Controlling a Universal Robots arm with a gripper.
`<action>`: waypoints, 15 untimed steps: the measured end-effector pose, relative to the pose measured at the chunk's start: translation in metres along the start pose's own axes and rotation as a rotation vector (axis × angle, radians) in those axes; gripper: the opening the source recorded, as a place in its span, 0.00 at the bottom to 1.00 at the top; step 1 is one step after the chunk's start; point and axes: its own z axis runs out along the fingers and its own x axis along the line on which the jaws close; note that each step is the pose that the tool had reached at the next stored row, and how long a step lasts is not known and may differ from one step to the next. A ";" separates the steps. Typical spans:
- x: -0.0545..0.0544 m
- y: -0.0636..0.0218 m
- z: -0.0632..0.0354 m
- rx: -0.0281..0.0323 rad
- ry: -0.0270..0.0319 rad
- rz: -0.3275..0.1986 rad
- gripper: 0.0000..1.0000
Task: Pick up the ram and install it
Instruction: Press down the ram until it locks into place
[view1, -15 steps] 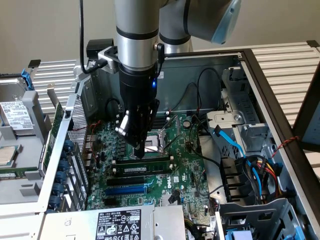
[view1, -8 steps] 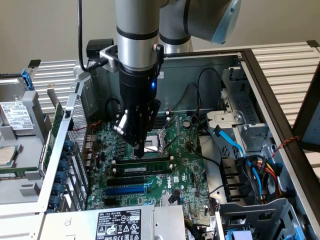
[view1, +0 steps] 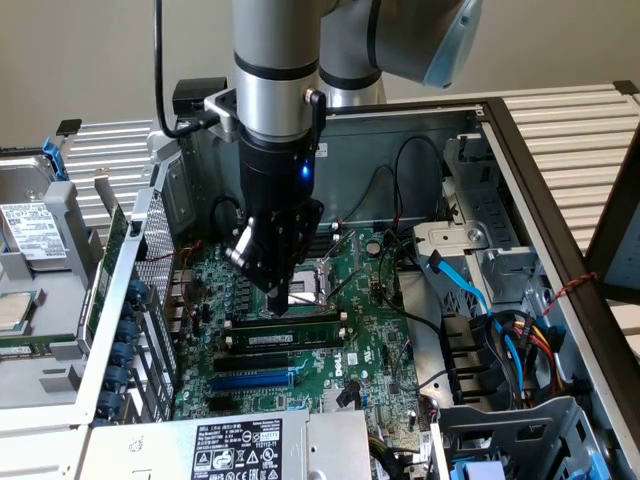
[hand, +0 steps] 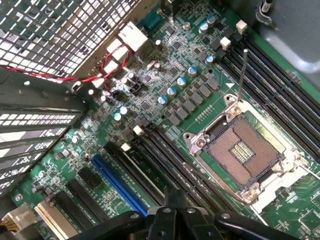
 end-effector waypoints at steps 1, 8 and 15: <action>0.000 -0.0001 0.0000 -0.0007 0.0000 0.005 0.10; -0.002 -0.0014 -0.0002 -0.0055 0.0004 0.042 0.10; -0.004 -0.0035 -0.0002 -0.0097 0.0010 0.075 0.10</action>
